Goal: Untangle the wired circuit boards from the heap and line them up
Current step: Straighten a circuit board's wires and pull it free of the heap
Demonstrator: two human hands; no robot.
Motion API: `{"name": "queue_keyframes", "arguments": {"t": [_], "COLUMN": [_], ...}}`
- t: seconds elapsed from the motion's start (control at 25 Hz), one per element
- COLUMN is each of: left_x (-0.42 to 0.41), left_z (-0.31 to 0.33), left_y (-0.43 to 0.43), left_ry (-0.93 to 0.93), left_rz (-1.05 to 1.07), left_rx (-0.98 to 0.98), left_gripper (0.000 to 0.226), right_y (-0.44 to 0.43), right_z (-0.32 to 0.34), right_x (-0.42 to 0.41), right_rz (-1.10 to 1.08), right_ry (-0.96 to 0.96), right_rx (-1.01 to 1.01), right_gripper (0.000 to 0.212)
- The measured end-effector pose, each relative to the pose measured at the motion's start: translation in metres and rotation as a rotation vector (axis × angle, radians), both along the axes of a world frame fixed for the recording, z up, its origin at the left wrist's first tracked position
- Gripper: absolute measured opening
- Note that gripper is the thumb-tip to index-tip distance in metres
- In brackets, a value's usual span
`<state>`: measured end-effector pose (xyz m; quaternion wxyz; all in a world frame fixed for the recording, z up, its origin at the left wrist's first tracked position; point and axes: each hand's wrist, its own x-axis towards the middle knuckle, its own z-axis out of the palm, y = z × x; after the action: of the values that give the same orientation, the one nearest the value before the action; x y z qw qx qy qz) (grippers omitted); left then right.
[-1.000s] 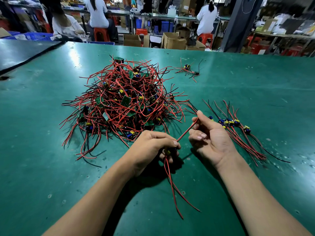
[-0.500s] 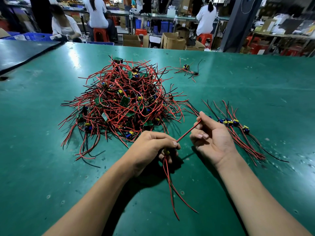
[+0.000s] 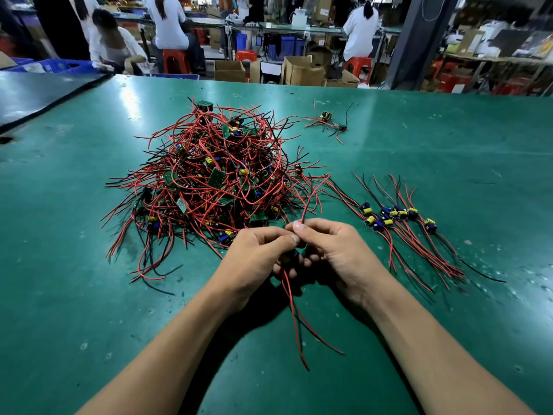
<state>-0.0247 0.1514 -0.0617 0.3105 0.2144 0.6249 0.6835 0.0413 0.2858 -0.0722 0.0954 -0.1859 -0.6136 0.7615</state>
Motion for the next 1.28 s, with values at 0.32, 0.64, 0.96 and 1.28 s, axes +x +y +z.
{"name": "queue_keyframes", "arguments": {"t": [0.32,0.64,0.96,1.28], "left_x": [-0.004,-0.002,-0.003,-0.004], "left_z": [0.002,0.006,0.006,0.006], "left_y": [-0.001,-0.001,-0.004,-0.005], "left_ry": [0.02,0.046,0.052,0.071], "left_rz": [-0.107,-0.16,-0.209,-0.209], "left_rx": [-0.103,-0.11,-0.114,-0.143], "left_gripper": [0.02,0.022,0.018,0.019], "right_y": [0.022,0.036,0.038,0.047], "right_z": [-0.002,-0.005,0.009,-0.003], "right_x": [-0.008,-0.014,-0.01,-0.008], "right_rz": [-0.327,-0.53,-0.381,-0.495], "right_ry": [0.026,0.166,0.095,0.156], "right_rx": [0.019,-0.08,-0.353,-0.123], "right_gripper": [0.013,0.021,0.035,0.02]}}
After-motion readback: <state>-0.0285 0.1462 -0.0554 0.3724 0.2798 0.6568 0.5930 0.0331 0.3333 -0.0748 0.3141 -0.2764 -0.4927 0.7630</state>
